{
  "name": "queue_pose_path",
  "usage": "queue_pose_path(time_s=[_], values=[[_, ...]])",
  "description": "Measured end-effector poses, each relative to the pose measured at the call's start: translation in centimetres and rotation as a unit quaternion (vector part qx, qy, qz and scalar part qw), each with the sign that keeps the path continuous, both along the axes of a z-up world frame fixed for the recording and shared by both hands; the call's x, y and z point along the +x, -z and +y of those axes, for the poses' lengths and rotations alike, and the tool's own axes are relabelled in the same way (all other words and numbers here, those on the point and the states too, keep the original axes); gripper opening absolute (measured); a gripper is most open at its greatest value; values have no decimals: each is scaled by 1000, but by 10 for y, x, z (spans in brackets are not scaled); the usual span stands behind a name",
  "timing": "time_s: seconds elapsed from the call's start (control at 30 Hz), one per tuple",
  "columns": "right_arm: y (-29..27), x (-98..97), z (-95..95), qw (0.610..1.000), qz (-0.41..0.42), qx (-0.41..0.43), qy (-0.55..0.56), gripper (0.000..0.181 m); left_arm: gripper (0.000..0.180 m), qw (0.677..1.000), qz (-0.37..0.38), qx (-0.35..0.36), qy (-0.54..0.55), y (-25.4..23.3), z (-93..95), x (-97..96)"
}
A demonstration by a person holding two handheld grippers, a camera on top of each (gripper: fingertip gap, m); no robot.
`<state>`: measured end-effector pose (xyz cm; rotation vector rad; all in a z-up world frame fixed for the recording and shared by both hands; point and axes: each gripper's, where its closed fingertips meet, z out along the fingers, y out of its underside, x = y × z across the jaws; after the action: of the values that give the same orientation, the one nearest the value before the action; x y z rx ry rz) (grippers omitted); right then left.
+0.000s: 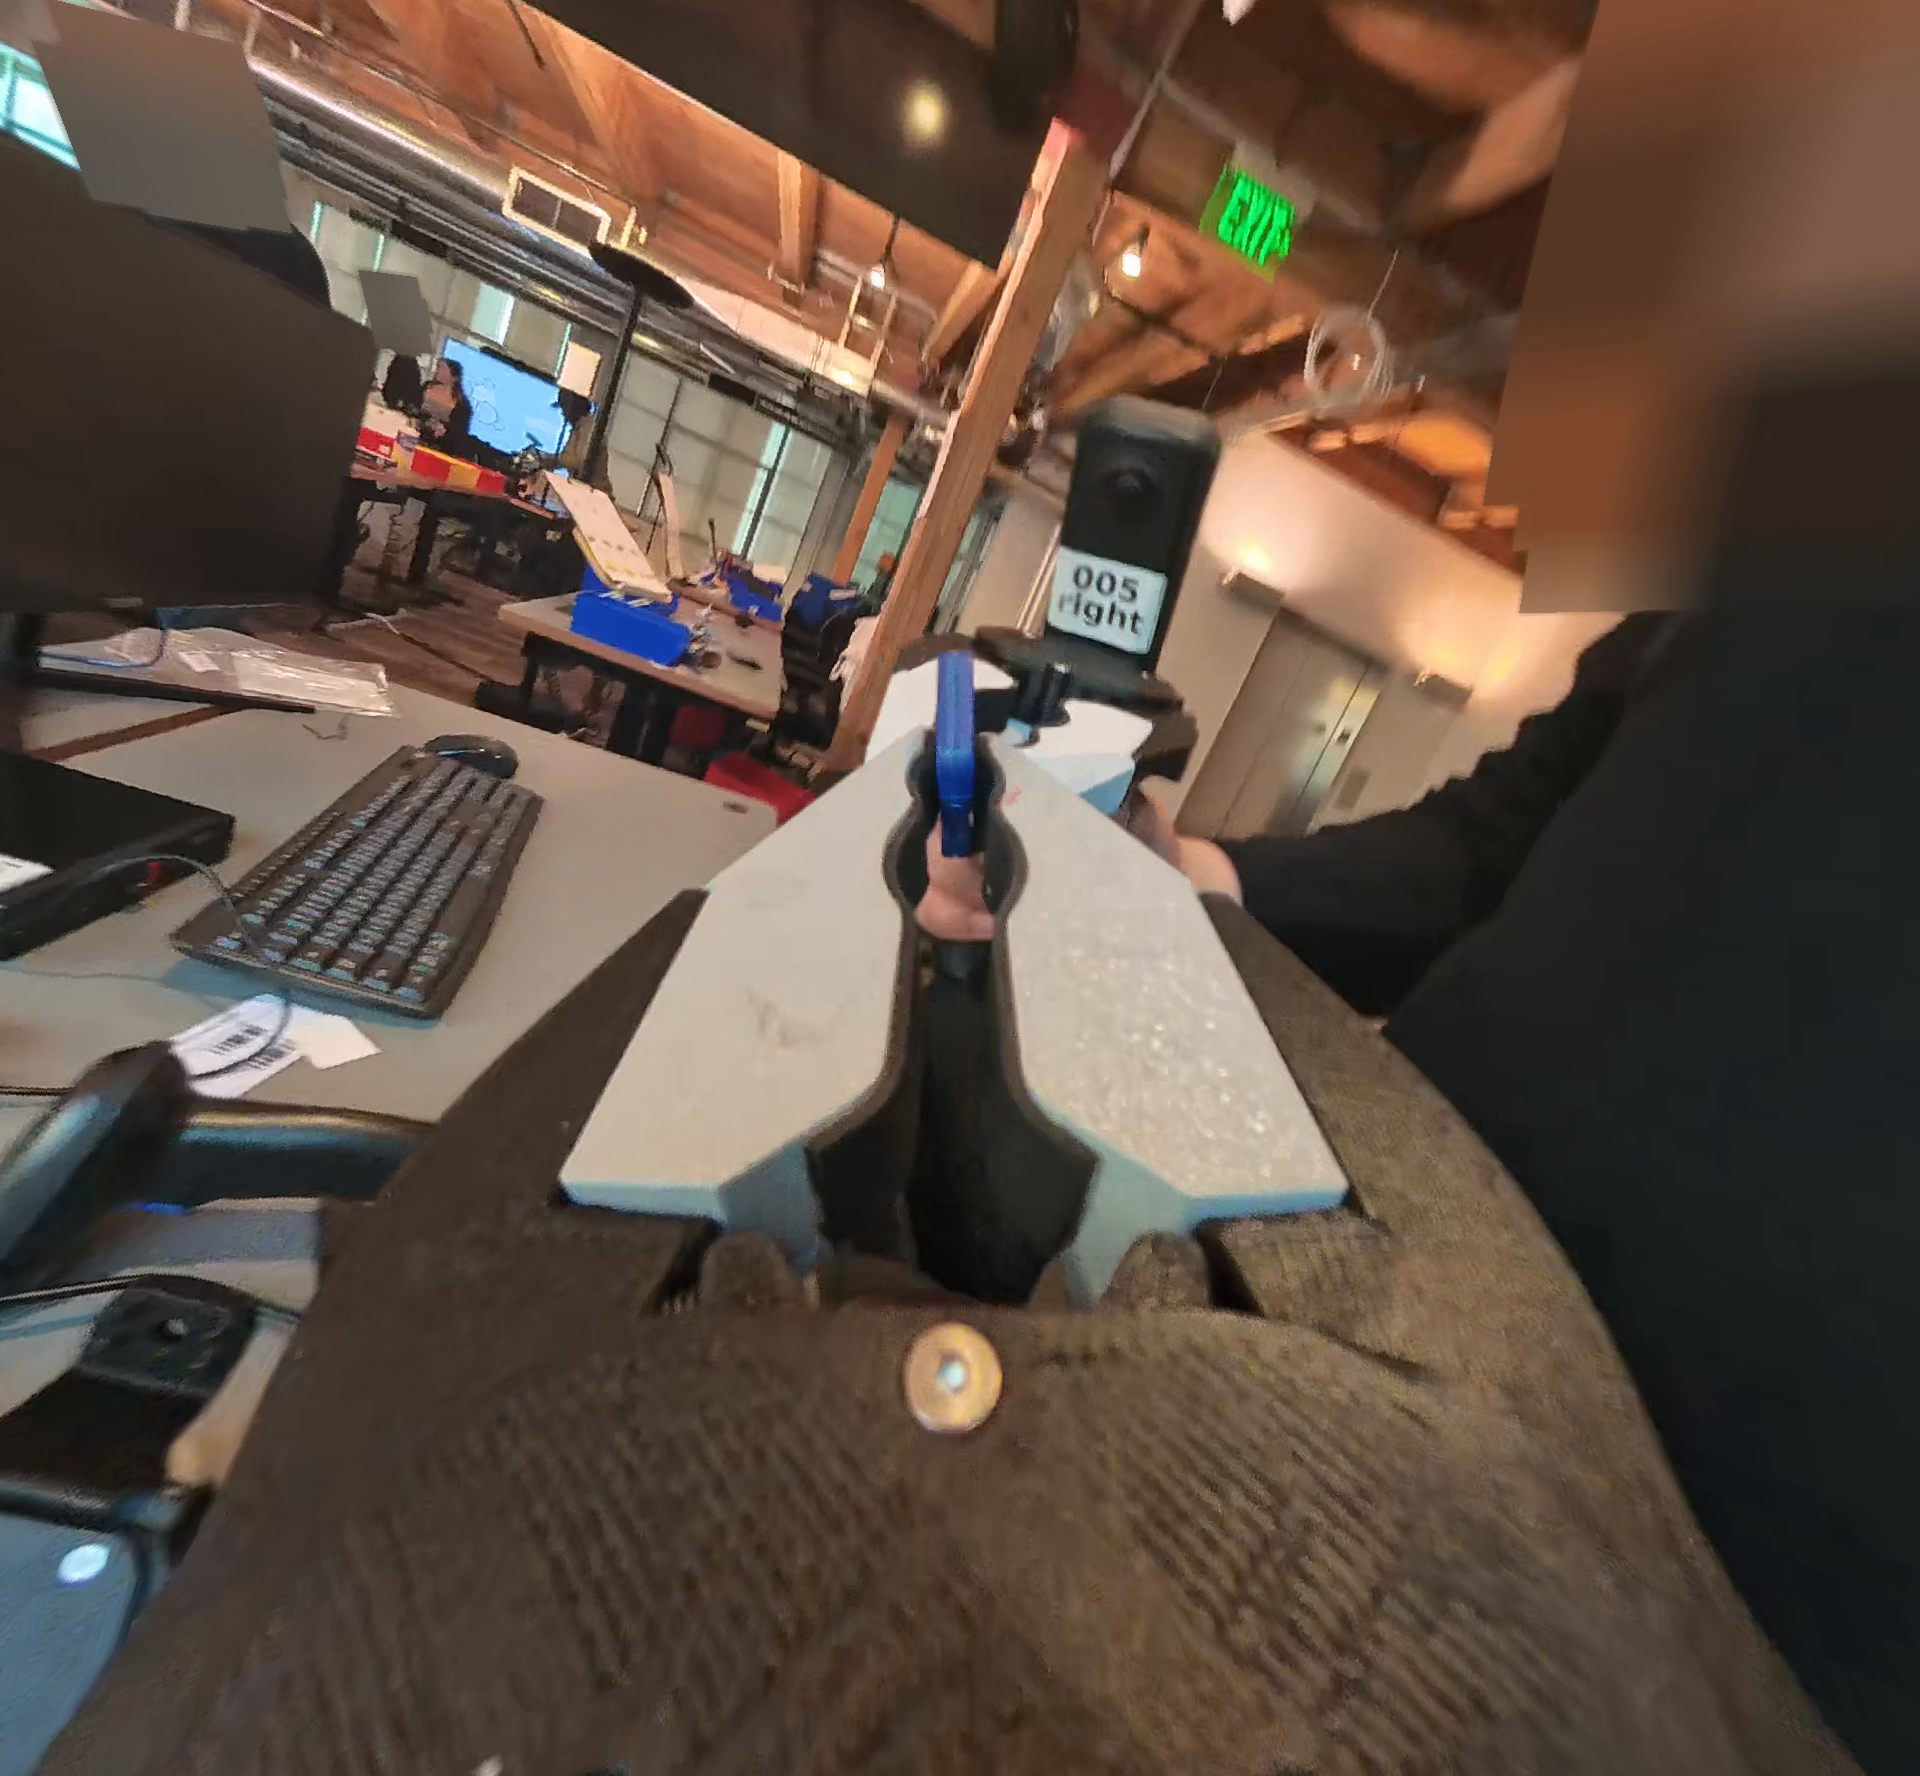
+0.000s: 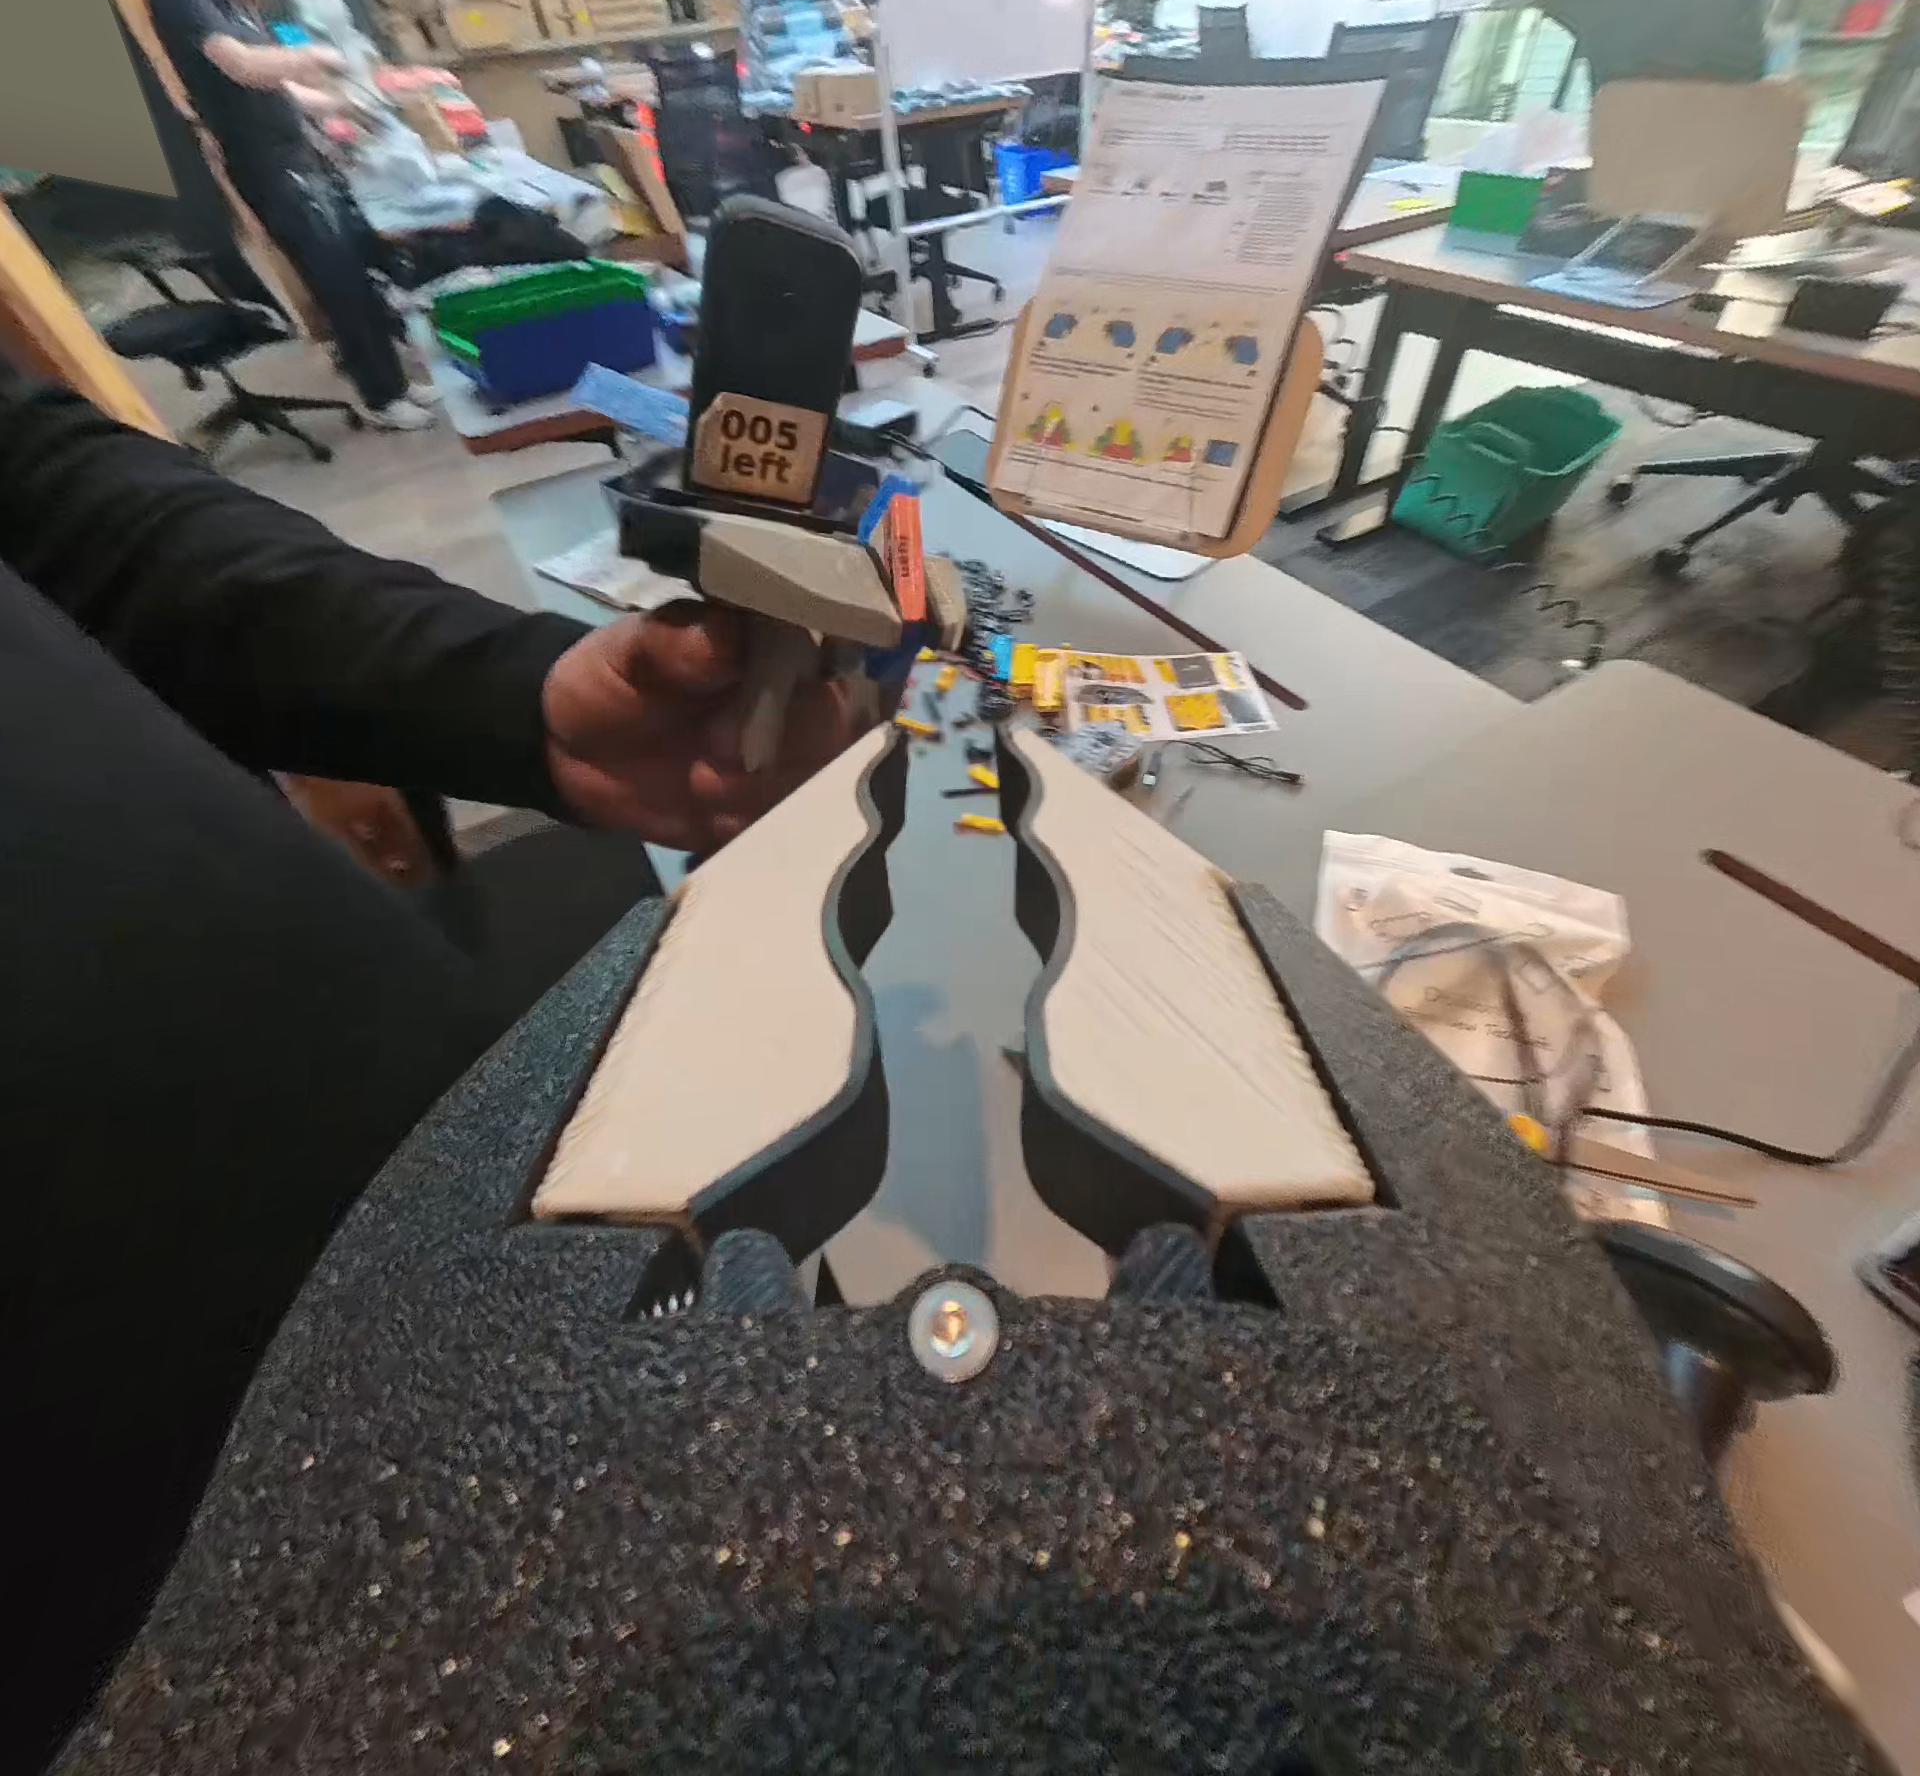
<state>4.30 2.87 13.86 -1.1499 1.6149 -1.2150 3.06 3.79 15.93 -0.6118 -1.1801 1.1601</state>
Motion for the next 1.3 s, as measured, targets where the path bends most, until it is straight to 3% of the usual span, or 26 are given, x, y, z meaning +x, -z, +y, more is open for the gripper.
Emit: queue_pose_path(time_s=[0.1, 0.2, 0.27, 0.37, 0.47, 0.73, 0.93, 1.17, 1.3], values=[[4, 1, 2, 995, 69, -70, 0, 27, 2, 993, 27, 98, 52, 6, -5, -1], [6, 4, 7, 979, 144, -141, -18, 36, 3, 965, 77, 199, 153, 5, 1, -1], [2, 9, 10, 972, 163, -170, -26, 46, 2, 952, 90, 228, 184, 7, 5, -2], [4, 15, 13, 959, 191, -206, -34, 46, 3, 945, 62, 244, 210, 15, 16, -11], [7, 20, 21, 955, 198, -216, -53, 40, 3, 926, 86, 271, 249, 11, 23, -13], [19, 22, 34, 951, 223, -187, -101, 40, 3, 906, 86, 294, 293, 20, 35, -10], [38, 13, 38, 940, 265, -178, -123, 39, 5, 907, 35, 305, 289, 43, 33, -9], [43, 7, 55, 938, 260, -113, -199, 39, 4, 918, -39, 265, 292, 52, 44, -3], [45, 7, 47, 950, 240, -65, -190, 34, 3, 926, -39, 246, 282, 49, 40, 0]])
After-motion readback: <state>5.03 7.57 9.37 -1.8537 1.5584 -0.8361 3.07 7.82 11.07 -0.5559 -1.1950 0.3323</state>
